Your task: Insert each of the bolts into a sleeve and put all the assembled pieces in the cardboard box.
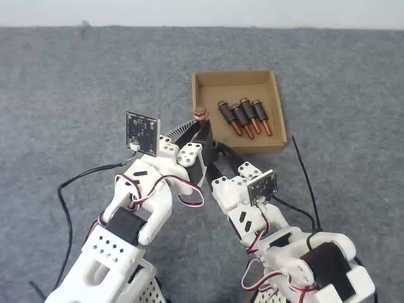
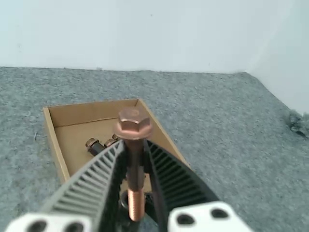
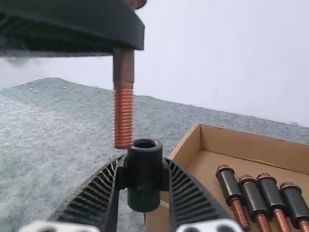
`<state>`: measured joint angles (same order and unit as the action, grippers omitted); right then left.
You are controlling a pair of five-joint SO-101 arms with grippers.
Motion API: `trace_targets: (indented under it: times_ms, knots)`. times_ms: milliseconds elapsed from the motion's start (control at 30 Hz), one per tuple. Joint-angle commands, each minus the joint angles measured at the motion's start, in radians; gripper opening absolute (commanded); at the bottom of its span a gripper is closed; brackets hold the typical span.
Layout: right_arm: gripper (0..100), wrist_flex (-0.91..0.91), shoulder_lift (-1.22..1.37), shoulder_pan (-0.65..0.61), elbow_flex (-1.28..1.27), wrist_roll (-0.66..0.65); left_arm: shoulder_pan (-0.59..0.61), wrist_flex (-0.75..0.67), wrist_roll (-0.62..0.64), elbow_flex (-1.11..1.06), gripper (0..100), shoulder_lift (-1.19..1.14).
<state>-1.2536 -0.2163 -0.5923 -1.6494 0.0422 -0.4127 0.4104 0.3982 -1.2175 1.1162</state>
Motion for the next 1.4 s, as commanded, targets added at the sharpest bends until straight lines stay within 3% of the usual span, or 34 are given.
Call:
trace_targets:
  times_ms: [0,900,1367]
  knots:
    - [0.6,-0.031,-0.016,0.012,-0.02,0.011,0.0,-0.08,-0.043,0.016,1,-0.003]
    - [0.6,-0.021,-0.005,0.018,-0.02,-0.029,-0.002,-0.083,-0.055,0.048,1,-0.107]
    - [0.6,0.008,-0.005,-0.015,-0.02,-0.066,0.015,0.002,-0.057,0.047,1,-0.098]
